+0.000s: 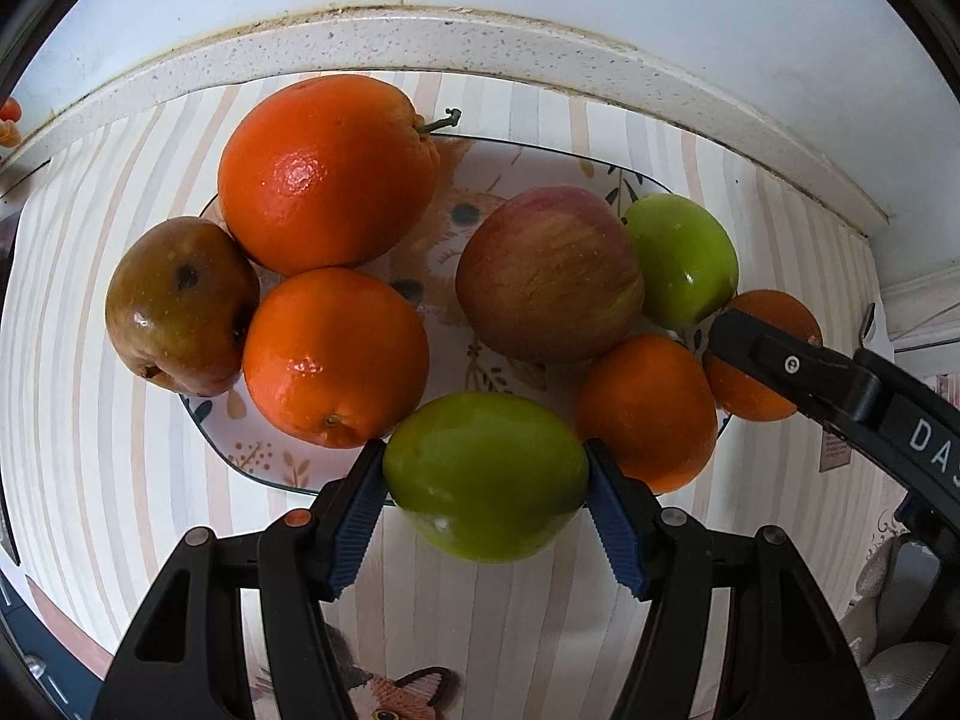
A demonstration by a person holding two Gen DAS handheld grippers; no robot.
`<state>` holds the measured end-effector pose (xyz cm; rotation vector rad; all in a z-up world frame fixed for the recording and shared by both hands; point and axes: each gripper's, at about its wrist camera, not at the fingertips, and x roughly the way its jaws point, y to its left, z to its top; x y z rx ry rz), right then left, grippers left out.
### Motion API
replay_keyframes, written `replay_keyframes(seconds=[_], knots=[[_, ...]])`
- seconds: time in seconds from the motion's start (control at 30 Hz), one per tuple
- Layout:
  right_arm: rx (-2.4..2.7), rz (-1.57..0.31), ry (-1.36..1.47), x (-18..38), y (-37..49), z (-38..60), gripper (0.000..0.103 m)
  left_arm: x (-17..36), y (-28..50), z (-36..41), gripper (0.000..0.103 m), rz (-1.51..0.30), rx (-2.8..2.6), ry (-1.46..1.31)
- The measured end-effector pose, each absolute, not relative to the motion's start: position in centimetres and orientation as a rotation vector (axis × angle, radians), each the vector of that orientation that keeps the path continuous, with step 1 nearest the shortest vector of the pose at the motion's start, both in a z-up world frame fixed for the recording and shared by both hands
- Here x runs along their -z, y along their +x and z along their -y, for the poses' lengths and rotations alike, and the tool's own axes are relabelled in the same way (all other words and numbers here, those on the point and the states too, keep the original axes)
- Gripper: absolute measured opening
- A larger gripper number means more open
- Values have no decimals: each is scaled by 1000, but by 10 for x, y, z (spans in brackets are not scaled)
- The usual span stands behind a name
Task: Organize fruits
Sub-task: 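Grasp the green apple with the left gripper while the right carries the tangerine to the plate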
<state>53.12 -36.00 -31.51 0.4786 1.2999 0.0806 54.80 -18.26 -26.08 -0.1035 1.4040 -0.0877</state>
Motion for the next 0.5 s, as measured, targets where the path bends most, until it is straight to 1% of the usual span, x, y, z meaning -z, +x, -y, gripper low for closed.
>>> replay_keyframes(seconds=[0.23,0.27,0.37,0.43,0.5], knots=[[-86,-1320,504,316,529,366,60,259,551,181,63,-1421,84,-122],[-86,-1322,512,317,528,368,63,260,554,180,63,-1423,83,-128],[-101,-1310,527,317,528,371,65,259,555,177,63,-1425,81,-138],[-107,-1306,525,314,528,371,69,257,556,174,64,-1424,81,-142],[-113,-1304,526,310,527,370,75,255,556,173,66,-1422,84,-147]])
